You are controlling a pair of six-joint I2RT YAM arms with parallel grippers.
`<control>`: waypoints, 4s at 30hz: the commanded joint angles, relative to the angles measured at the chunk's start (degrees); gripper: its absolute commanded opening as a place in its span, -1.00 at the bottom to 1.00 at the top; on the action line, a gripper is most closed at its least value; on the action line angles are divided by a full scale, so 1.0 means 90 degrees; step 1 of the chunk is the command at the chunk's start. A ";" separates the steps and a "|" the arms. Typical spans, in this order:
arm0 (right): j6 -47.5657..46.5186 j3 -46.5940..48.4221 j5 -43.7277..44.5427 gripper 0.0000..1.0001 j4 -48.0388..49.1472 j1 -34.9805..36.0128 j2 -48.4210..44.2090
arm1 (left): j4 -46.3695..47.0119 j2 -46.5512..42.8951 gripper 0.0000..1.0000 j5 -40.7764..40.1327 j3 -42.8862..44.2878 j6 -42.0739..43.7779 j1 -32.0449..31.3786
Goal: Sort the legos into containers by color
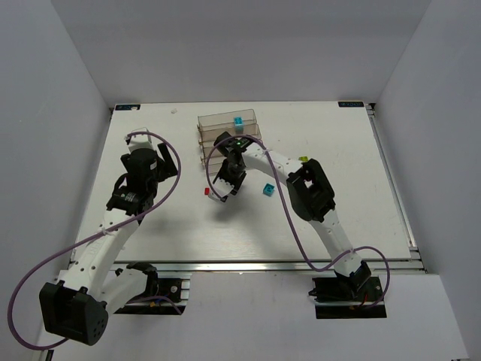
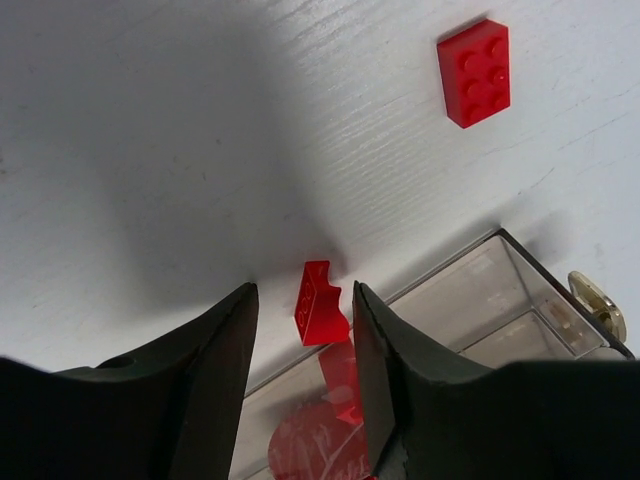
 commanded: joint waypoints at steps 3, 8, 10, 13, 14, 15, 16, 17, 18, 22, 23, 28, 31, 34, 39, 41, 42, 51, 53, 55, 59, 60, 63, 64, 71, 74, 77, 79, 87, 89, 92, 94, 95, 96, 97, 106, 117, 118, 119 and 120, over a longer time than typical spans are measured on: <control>-0.0810 0.0304 0.0131 -0.04 0.0021 0.0072 0.0217 | 0.0073 -0.0163 0.77 0.0156 -0.0069 0.0039 0.0014; -0.0800 0.0382 0.0277 -0.15 0.0002 0.0092 0.0335 | 0.0083 -0.0173 0.77 0.0263 -0.0078 0.0039 0.0014; -0.0839 0.0382 0.0297 -0.20 -0.0027 0.0082 0.0325 | 0.0093 -0.0154 0.77 0.0419 -0.0078 0.0058 0.0014; -0.0888 0.0402 0.0297 -0.34 -0.0222 0.0082 0.0286 | 0.0102 -0.0124 0.77 0.0556 -0.0078 0.0088 0.0014; -0.0898 0.0392 0.0288 -0.37 -0.0320 0.0072 0.0257 | 0.0093 -0.0124 0.77 0.0557 -0.0059 0.0088 0.0014; -0.0898 0.0382 0.0278 -0.41 -0.0359 0.0072 0.0247 | 0.0093 -0.0144 0.77 0.0528 -0.0069 0.0088 0.0014; -0.0908 0.0363 0.0258 -0.48 -0.0418 0.0082 0.0208 | 0.0093 -0.0144 0.77 0.0527 -0.0078 0.0068 0.0014; -0.0888 0.0276 0.0248 -0.52 -0.0447 0.0082 0.0189 | 0.0093 -0.0154 0.77 0.0508 -0.0088 0.0068 0.0014; -0.0888 0.0207 0.0239 -0.58 -0.0428 0.0063 0.0150 | 0.0112 -0.0163 0.77 0.0508 -0.0088 0.0078 0.0014; -0.0733 -0.0125 0.0064 -0.84 -0.0291 0.0082 -0.0142 | 0.0132 -0.0115 0.77 0.0537 -0.0108 0.0087 0.0014; -0.0500 -0.0155 -0.0053 -0.86 -0.0311 0.0092 -0.0192 | 0.0141 -0.0076 0.76 0.0615 -0.0117 0.0097 0.0014; 0.1286 -0.0028 -0.1739 -1.00 -0.0341 0.0033 -0.0991 | 0.0112 0.0314 0.63 0.1239 -0.0069 0.0136 0.0014; 0.2857 -0.0299 -0.2201 -1.00 0.0077 -0.0015 -0.1634 | 0.0122 0.0626 0.33 0.1834 -0.0030 0.0156 0.0014; 0.4703 -0.0981 -0.2204 -1.00 0.1109 -0.0113 -0.2347 | 0.0034 0.0939 0.15 0.2509 0.0068 0.0224 0.0014; 0.7019 -0.1599 -0.1901 -1.00 0.2373 -0.0659 -0.2955 | -0.0161 0.1749 0.66 0.3525 0.0156 0.0205 -0.0064; 0.7743 -0.1697 -0.1589 -1.00 0.2764 -0.0903 -0.2986 | -0.0181 0.1974 0.78 0.3886 0.0263 0.0108 -0.0064; 0.7870 -0.1678 -0.1510 -1.00 0.2765 -0.1020 -0.2927 | -0.0142 0.2130 0.81 0.3935 0.0283 0.0068 -0.0064; 0.8370 -0.0890 -0.1060 -0.92 0.2952 -0.1588 -0.1679 | 0.0112 0.2609 0.86 0.4131 0.0351 -0.0313 -0.0181; 0.8350 -0.0722 -0.1031 -0.87 0.2834 -0.1627 -0.1502 | -0.0033 0.2775 0.90 0.4073 0.0497 -0.0323 -0.0181; 0.8340 -0.0624 -0.1012 -0.66 0.2785 -0.1656 -0.1296 | -0.0112 0.2999 0.93 0.4004 0.0566 -0.0303 -0.0307; 0.8496 -0.0857 -0.1001 0.20 0.3203 -0.1754 -0.1315 | -0.0268 0.3176 0.94 0.3585 0.0741 -0.0332 -0.0445; 0.8671 -0.0897 -0.1040 0.21 0.3282 -0.1764 -0.1373 | -0.0327 0.3205 0.93 0.3352 0.0771 -0.0332 -0.0522; 0.8935 -0.1169 -0.1187 0.15 0.3671 -0.1890 -0.1772 | -0.0483 0.3293 0.89 0.2980 0.0849 -0.0371 -0.0727; 0.9129 -0.1344 -0.1197 0.15 0.3867 -0.1939 -0.1939 | -0.0483 0.3313 0.86 0.2795 0.0859 -0.0371 -0.0728; 1.0818 -0.4073 -0.1422 -0.81 0.6050 -0.2203 -0.4203 | -0.0698 0.3771 0.63 0.1798 0.1298 -0.0391 -0.1177; 1.1395 -0.5267 -0.1703 -0.97 0.6562 -0.2310 -0.5568 | -0.0844 0.4161 0.30 0.1456 0.1571 -0.0372 -0.1324; 1.1845 -0.5934 -0.1879 -1.00 0.6855 -0.2524 -0.6419 | -0.0893 0.4474 0.06 0.1378 0.1786 -0.0371 -0.1382; 1.1982 -0.6413 -0.1987 -1.00 0.7032 -0.2748 -0.6763 | -0.0952 0.4641 0.05 0.1153 0.1865 -0.0420 -0.1460; 1.2373 -0.6844 -0.2573 -1.00 0.7287 -0.3521 -0.7184 | -0.0982 0.5109 0.07 0.0703 0.2109 -0.0518 -0.1578; 1.2422 -0.6922 -0.2710 -1.00 0.7365 -0.3609 -0.7253 | -0.0991 0.5295 0.07 0.0694 0.2245 -0.0528 -0.1578; 1.2520 -0.6932 -0.2837 -1.00 0.7384 -0.3813 -0.7321 | -0.1030 0.5441 0.00 0.0703 0.2304 -0.0576 -0.1578; 1.2530 -0.6981 -0.2876 -1.00 0.7443 -0.3843 -0.7370 | -0.1059 0.5452 -0.16 0.0703 0.2266 -0.0596 -0.1636; 1.2530 -0.6991 -0.2915 -1.00 0.7462 -0.3921 -0.7380 | -0.1079 0.5442 -0.16 0.0694 0.2246 -0.0606 -0.1636; 1.2685 -0.7010 -0.2925 -1.00 0.7472 -0.3932 -0.7380 | -0.1060 0.5413 -0.18 0.0693 0.2168 -0.0616 -0.1636; 1.2705 -0.7030 -0.2974 -1.00 0.7511 -0.3951 -0.7380 | -0.1050 0.5393 -0.24 0.0674 0.2129 -0.0616 -0.1636; 1.2842 -0.7118 -0.3179 -0.71 0.7599 -0.4273 -0.7429 | -0.1235 0.4408 -1.00 0.1434 0.2236 -0.0460 -0.1821; 1.2149 -0.6982 -0.3590 -0.26 0.7180 -0.4371 -0.6785 | -0.0288 0.4854 -1.00 0.1838 0.3950 0.0273 -0.1675; 1.2139 -0.6913 -0.3483 -0.98 0.7063 -0.4371 -0.6755 | -0.0327 0.5098 -1.00 0.1759 0.4177 0.0302 -0.1675; 1.2130 -0.6874 -0.3395 -1.00 0.6995 -0.4391 -0.6745 | -0.0405 0.5477 -1.00 0.1700 0.4382 0.0302 -0.1617; 1.2100 -0.6854 -0.3336 -1.00 0.6946 -0.4420 -0.6697 | -0.0434 0.5655 -1.00 0.1506 0.4752 0.0302 -0.1617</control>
